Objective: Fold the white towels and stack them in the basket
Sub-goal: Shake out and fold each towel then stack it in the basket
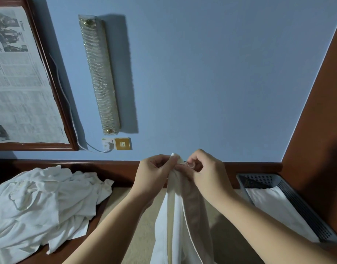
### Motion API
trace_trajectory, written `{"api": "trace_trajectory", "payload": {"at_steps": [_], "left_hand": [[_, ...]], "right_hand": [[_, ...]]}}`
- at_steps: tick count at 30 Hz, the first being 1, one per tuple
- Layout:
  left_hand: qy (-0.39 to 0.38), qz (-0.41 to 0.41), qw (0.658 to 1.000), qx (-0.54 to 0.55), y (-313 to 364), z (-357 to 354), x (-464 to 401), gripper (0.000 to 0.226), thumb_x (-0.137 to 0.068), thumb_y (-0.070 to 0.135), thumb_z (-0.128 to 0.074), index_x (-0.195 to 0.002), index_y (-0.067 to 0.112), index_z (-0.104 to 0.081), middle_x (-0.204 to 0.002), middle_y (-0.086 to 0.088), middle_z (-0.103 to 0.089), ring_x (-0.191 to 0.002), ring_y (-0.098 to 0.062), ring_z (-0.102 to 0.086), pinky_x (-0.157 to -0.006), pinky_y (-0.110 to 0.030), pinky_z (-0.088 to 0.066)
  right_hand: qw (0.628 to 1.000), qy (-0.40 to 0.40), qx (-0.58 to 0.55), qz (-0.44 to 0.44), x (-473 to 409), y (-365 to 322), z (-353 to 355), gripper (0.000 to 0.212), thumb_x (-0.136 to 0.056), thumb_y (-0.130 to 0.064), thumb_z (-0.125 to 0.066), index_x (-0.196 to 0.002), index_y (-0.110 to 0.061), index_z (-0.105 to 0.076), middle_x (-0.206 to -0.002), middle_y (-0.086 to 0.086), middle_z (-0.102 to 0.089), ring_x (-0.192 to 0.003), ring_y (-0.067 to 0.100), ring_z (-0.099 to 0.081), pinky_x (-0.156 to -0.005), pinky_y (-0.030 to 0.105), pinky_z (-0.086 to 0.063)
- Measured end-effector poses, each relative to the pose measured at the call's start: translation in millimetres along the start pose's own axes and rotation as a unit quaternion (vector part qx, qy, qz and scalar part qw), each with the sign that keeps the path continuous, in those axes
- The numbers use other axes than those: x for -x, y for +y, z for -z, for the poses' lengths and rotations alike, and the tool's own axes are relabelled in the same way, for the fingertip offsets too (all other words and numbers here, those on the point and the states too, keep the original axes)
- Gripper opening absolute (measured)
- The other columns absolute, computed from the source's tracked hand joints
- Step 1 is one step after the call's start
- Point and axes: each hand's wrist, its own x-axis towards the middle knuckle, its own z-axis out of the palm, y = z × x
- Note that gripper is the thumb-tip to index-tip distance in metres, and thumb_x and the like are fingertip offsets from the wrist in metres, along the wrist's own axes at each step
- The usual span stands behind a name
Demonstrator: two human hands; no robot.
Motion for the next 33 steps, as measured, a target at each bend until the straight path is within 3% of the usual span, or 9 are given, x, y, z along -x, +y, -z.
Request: {"api": "trace_trajectory", "payload": {"at_steps": [4,6,9,13,19,23,28,33], "left_hand": [[0.006,0.034,0.998,0.058,-2,1,-2,0.029,-0.097,0.034,-0.075,-0.09,0.006,-0.082,-0.091,-0.018,-0.078,-0.086,-0.027,-0.076,-0.084,-0.043,-0.061],[-0.006,0.057,0.994,0.097,-4,3,-3,0.032,-0.097,0.033,-0.075,-0.095,0.001,-0.08,-0.097,-0.026,-0.076,-0.089,-0.032,-0.074,-0.088,-0.043,-0.06],[-0.018,0.071,0.989,0.125,-5,5,-3,0.034,-0.097,0.031,-0.075,-0.097,-0.002,-0.079,-0.1,-0.033,-0.073,-0.087,-0.033,-0.071,-0.09,-0.045,-0.057],[-0.009,0.068,0.99,0.119,-3,1,-4,0.032,-0.096,0.033,-0.076,-0.097,0.002,-0.079,-0.083,-0.021,-0.068,-0.078,-0.024,-0.064,-0.08,-0.038,-0.055],[-0.035,0.064,0.991,0.114,-3,3,-7,0.033,-0.099,0.034,-0.072,-0.105,0.003,-0.077,-0.103,-0.027,-0.074,-0.094,-0.037,-0.073,-0.094,-0.048,-0.059],[-0.031,0.06,0.992,0.105,-2,3,-6,0.025,-0.1,0.027,-0.07,-0.103,0.004,-0.08,-0.103,-0.022,-0.077,-0.101,-0.038,-0.075,-0.091,-0.043,-0.061],[-0.053,0.025,0.993,0.099,5,-3,-3,0.021,-0.103,0.02,-0.066,-0.108,0.005,-0.079,-0.104,-0.019,-0.078,-0.104,-0.034,-0.076,-0.099,-0.047,-0.058],[-0.054,-0.022,0.997,0.055,13,-6,2,0.021,-0.107,0.017,-0.06,-0.111,0.009,-0.078,-0.105,-0.012,-0.08,-0.104,-0.029,-0.076,-0.1,-0.048,-0.058]], "right_hand": [[0.999,-0.008,0.009,0.03,1,-2,-6,0.029,-0.091,-0.04,-0.081,-0.085,-0.021,-0.059,-0.071,-0.006,-0.053,-0.064,0.014,-0.05,-0.059,0.025,-0.044],[0.998,-0.017,0.02,0.055,1,1,-7,0.018,-0.093,-0.037,-0.079,-0.094,-0.023,-0.069,-0.077,-0.006,-0.055,-0.071,0.014,-0.055,-0.065,0.025,-0.048],[0.996,-0.042,0.039,0.075,-1,5,-3,0.02,-0.095,-0.039,-0.075,-0.105,-0.022,-0.073,-0.083,-0.008,-0.055,-0.075,0.008,-0.055,-0.071,0.017,-0.045],[0.989,-0.085,0.088,0.08,-1,1,3,0.018,-0.101,-0.041,-0.064,-0.101,-0.023,-0.064,-0.089,-0.014,-0.049,-0.074,0.002,-0.049,-0.067,0.02,-0.043],[0.977,-0.135,0.153,0.059,-18,-3,19,0.023,-0.102,-0.046,-0.059,-0.097,-0.023,-0.058,-0.094,-0.011,-0.053,-0.084,0.006,-0.049,-0.071,0.027,-0.04],[0.966,-0.141,0.2,0.087,-32,-13,34,0.026,-0.103,-0.044,-0.058,-0.095,-0.019,-0.058,-0.103,-0.004,-0.046,-0.095,0.015,-0.049,-0.077,0.027,-0.046],[0.979,-0.184,0.085,-0.01,-35,-28,38,0.026,-0.101,-0.052,-0.06,-0.088,-0.03,-0.056,-0.084,-0.01,-0.062,-0.078,0.009,-0.057,-0.066,0.02,-0.045],[0.992,-0.106,-0.016,-0.074,-30,-33,29,0.022,-0.1,-0.044,-0.065,-0.091,-0.024,-0.065,-0.078,-0.011,-0.068,-0.076,0.002,-0.062,-0.068,0.012,-0.045]]}}
